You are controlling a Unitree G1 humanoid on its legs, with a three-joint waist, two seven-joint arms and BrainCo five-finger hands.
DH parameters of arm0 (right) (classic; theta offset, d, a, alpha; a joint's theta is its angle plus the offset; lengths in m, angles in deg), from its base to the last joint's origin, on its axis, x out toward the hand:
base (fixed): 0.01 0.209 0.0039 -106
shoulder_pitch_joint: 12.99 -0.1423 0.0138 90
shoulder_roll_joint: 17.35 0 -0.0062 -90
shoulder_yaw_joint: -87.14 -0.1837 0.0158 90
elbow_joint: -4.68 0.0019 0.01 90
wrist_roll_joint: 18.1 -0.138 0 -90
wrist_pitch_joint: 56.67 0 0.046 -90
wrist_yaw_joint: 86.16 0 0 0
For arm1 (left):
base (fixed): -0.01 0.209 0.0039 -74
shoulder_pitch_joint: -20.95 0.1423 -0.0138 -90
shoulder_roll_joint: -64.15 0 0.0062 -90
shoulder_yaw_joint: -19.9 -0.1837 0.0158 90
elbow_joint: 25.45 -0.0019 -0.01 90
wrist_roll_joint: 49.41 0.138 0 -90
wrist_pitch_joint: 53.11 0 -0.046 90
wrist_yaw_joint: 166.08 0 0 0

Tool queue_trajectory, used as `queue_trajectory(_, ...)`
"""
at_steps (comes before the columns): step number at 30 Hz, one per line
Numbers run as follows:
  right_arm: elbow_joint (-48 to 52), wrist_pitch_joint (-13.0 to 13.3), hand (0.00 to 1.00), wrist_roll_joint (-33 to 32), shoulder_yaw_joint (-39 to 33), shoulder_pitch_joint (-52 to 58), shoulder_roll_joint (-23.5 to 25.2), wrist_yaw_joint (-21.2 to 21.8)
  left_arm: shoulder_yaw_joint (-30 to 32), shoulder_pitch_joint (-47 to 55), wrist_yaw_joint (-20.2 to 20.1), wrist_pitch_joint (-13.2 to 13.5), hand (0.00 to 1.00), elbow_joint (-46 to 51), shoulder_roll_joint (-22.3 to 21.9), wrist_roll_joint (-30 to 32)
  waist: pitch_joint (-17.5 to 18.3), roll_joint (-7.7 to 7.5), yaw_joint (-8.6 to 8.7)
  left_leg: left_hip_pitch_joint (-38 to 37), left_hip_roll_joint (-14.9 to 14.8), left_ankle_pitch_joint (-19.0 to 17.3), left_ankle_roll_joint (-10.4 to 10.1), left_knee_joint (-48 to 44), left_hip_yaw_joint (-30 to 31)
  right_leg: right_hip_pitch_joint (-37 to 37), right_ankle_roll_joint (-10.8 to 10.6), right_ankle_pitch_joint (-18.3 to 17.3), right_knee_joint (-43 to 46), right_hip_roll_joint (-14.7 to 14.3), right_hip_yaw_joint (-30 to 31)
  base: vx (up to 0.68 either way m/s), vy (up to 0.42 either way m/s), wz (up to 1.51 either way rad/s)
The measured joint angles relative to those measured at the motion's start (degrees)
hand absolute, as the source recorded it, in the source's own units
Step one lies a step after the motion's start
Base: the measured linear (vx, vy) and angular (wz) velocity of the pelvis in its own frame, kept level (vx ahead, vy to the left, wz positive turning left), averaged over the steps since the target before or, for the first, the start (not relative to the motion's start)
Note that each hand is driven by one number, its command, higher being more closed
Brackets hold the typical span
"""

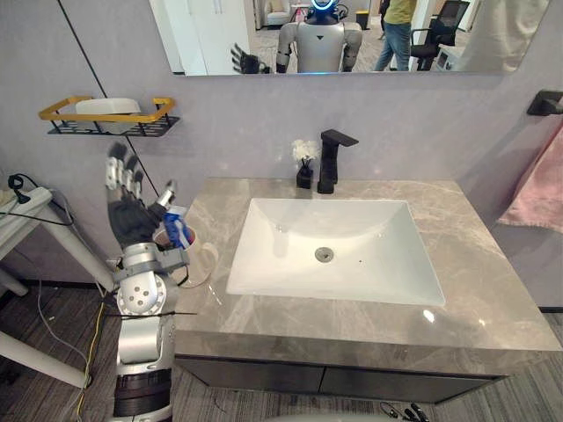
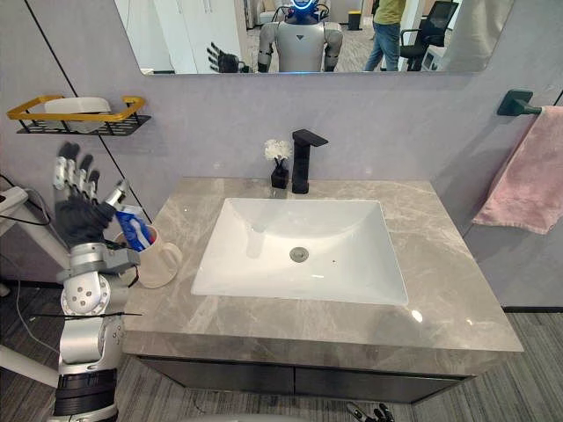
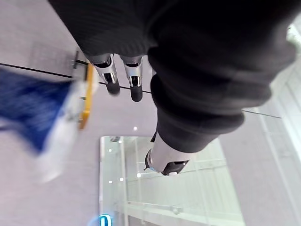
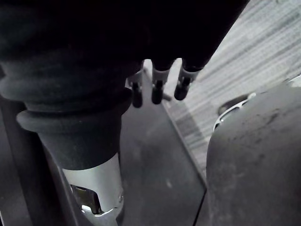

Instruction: Organize washtable

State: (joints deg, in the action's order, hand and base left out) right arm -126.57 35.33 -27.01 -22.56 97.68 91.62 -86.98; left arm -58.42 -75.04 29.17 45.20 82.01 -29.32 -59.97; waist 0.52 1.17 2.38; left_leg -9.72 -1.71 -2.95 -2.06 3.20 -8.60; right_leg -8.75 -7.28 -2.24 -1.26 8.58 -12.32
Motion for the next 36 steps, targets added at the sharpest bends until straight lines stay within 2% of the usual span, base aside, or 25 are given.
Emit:
queue_trajectory(3,0.65,0.00,0.00,0.00,-0.01,-0.11,-0.06,0.05,0.28,-0.64,0.04,1.74,0.00,4.12,0.43,0.00,0.04,0.60,0.07,0.00,0.02,0.00,0.01,0.02,0.04,-0.06,0.01,0.01,0.01,0.01,-0.02,0.00,0.000,0.00)
queue_trajectory(6,1.78,0.00,0.00,0.00,0.00,-0.14,-0.09,0.23,0.53,-2.34,0.14,2.22,0.00,5.25,0.72,0.01,-0.05,1.03,0.05,-0.01,0.04,0.01,0.03,0.01,0.43,-0.05,0.03,0.01,0.03,-0.07,-0.24,0.00,0.000,0.03)
queue_trajectory(11,2.16,0.00,0.00,-0.02,0.01,-1.05,-0.04,0.74,1.86,-2.54,0.25,2.29,0.00,7.24,1.18,-0.01,-0.10,1.08,0.14,-0.02,0.04,0.01,0.02,0.27,0.46,0.00,0.05,0.00,-0.14,-0.32,-0.25,0.00,0.000,0.00)
queue_trajectory(18,2.19,0.00,0.00,-0.03,-0.03,-1.81,0.07,0.96,5.92,-1.43,0.70,4.31,0.00,10.38,0.95,-1.72,-1.09,0.93,-0.01,-0.06,0.10,0.02,0.02,0.32,0.48,-0.13,0.05,0.00,-0.22,-0.34,-0.25,0.00,0.000,0.00)
queue_trajectory(24,2.18,-0.04,0.00,-0.08,-0.21,-2.20,0.98,0.92,10.70,8.51,1.12,4.88,0.00,11.41,-5.60,-6.00,-2.27,0.46,-0.25,-0.03,0.10,0.03,0.04,0.92,0.50,-0.21,0.09,-0.04,-0.29,-0.32,-0.33,0.00,0.000,0.00)
queue_trajectory(25,2.18,-0.05,0.00,-0.08,-0.14,-2.19,1.00,0.92,10.69,9.43,1.10,4.87,1.00,11.41,-6.26,-6.58,-2.35,0.39,-0.29,-0.04,0.09,0.03,0.04,0.99,0.51,-0.28,0.09,-0.04,-0.31,-0.30,-0.36,0.00,0.000,0.00)
queue_trajectory(30,2.18,-0.05,0.00,-0.11,0.13,-2.19,1.20,0.79,10.28,15.00,1.02,4.67,1.00,10.62,-11.61,-8.06,-2.95,-0.06,-1.30,-1.14,-0.06,0.09,0.10,2.11,0.51,-1.00,0.15,-0.12,-0.34,-0.26,-0.52,0.00,0.000,0.00)
queue_trajectory(36,2.18,-0.05,0.00,-0.14,0.66,-2.23,1.36,0.39,9.46,19.07,0.17,3.55,1.00,5.18,-15.73,-10.33,-3.00,-0.28,-1.93,-1.06,-0.13,0.10,0.08,2.13,0.64,-1.07,0.18,-0.16,-0.33,-0.26,-1.36,-0.01,-0.011,0.01)
